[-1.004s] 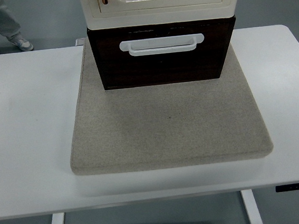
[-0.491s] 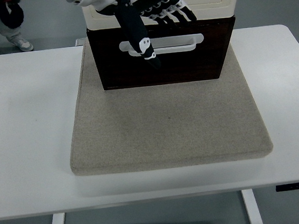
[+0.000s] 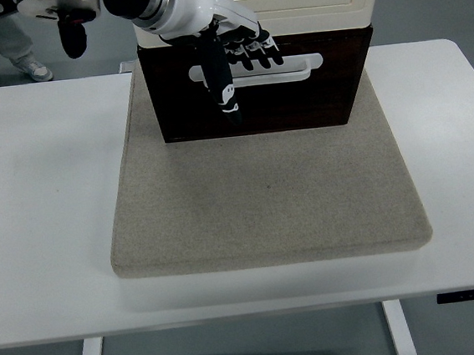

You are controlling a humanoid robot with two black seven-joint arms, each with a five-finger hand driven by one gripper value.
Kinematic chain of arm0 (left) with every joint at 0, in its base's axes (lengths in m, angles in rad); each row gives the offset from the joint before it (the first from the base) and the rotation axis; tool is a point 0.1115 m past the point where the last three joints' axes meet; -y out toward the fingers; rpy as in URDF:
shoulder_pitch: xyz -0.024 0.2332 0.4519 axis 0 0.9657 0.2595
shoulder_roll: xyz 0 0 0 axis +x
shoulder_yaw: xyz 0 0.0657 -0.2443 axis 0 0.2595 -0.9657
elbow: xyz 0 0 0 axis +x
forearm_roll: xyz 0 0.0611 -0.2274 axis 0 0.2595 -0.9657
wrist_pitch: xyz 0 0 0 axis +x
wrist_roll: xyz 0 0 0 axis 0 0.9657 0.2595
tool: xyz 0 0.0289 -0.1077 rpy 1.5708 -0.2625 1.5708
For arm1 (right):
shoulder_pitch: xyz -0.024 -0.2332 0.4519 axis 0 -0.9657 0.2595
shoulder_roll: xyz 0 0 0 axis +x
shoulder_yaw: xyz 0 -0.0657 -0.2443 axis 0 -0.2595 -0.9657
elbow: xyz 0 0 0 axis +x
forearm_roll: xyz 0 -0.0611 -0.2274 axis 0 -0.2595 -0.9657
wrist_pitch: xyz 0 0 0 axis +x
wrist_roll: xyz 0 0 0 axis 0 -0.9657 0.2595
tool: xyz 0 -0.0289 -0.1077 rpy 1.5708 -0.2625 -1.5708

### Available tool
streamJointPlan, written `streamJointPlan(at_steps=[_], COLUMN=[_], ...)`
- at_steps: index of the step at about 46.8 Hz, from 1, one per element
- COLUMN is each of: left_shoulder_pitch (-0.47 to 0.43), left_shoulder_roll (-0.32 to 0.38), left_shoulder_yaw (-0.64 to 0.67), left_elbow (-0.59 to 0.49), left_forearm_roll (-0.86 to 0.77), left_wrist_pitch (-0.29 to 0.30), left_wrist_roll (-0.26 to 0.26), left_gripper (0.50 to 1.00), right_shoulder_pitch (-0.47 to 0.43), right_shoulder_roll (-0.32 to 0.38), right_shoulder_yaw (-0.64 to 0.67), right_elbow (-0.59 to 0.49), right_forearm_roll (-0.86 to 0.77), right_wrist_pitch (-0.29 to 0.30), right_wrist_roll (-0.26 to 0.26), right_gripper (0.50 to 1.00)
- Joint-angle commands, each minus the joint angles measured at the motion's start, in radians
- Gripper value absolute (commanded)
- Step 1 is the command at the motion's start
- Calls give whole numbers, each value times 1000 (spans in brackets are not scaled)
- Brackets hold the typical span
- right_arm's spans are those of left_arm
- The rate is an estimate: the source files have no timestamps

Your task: Open the drawer under the combination cabinet

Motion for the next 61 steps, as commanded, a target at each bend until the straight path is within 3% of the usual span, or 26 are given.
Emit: streamJointPlan(at_steps=[1,30,61], left_shoulder_pitch=[-1,73,107], left_shoulder_roll=[-9,-130,-152], left_shoulder_yaw=[20,21,18], left_elbow=[17,106,133], left_forearm_roll=[0,1,4], left_wrist_pitch=[2,101,145], left_wrist_roll=[8,37,37], left_gripper=[1000,1000,1000], right_shoulder_pitch=[0,0,0], right_shoulder_roll=[0,0,0], right_shoulder_yaw=[0,0,0], right_elbow=[0,0,0], right_forearm_roll=[0,0,0], right_wrist_pitch=[0,0,0], right_wrist_roll=[0,0,0], right_gripper=[926,926,926])
